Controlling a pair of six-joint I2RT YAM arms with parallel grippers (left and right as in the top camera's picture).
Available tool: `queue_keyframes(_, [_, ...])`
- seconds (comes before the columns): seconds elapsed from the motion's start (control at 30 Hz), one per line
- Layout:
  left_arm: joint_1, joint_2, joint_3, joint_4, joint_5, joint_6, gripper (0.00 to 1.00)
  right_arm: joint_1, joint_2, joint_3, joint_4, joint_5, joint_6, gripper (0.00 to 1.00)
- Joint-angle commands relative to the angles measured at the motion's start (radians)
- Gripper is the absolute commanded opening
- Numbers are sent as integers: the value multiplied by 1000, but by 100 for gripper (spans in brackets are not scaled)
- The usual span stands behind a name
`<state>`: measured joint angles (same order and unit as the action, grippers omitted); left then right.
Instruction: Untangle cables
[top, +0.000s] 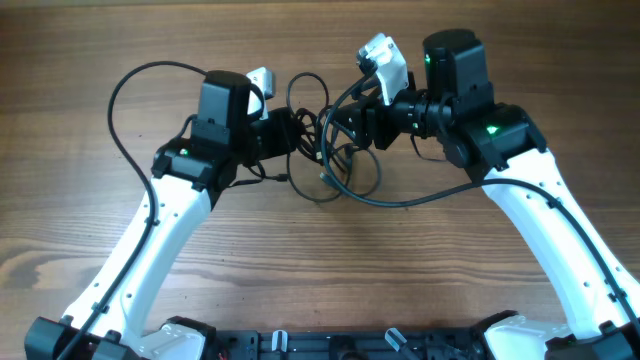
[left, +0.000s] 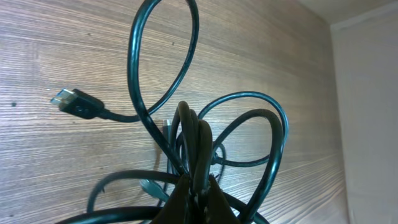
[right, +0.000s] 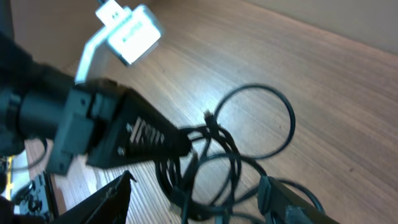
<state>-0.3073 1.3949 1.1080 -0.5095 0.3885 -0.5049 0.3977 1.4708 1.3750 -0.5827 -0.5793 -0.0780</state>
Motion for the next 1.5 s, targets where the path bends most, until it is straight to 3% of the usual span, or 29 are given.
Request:
queue_keyframes(0.0, [68, -6, 5, 8, 121, 18, 4, 8, 42, 6, -29, 1, -55, 65])
queue_keyframes(0.1, [124, -6, 5, -5, 146, -34, 4, 35, 118, 6, -50, -26, -57, 57])
queue_keyframes(0.33, [142, -5, 5, -25, 146, -53, 4, 113, 237, 6, -37, -119, -131, 53])
queue_keyframes(0.37, [142, -5, 5, -25, 146, -53, 4, 121, 244, 6, -35, -119, -131, 47])
queue_keyframes(0.47, [142, -5, 5, -24, 134, -84, 4, 129, 257, 6, -31, -67, -126, 4])
queue_keyframes(0.57, [142, -5, 5, -64, 41, -88, 4, 97, 225, 37, -13, -27, -35, 4])
queue_keyframes(0.73, [142, -5, 5, -226, -224, -211, 4, -101, 38, 125, 64, -24, 286, 4])
queue_keyframes(0.93, [142, -5, 5, -284, -314, -211, 4, -404, -4, 122, 66, 3, 592, 4])
queue_keyframes(1.0, [142, -5, 5, -295, -328, -211, 4, -480, 14, 122, 64, 19, 637, 4])
queue_keyframes(1.13, [156, -5, 5, -321, -357, -211, 4, -605, 63, 122, 42, 252, 684, 4])
queue_keyframes(1.33, [220, -5, 5, -345, -357, -211, 4, -631, 142, 122, -33, 568, 684, 4])
queue_keyframes(1.47, [257, -5, 5, -354, -376, -210, 4, -645, 209, 122, -46, 681, 737, 8])
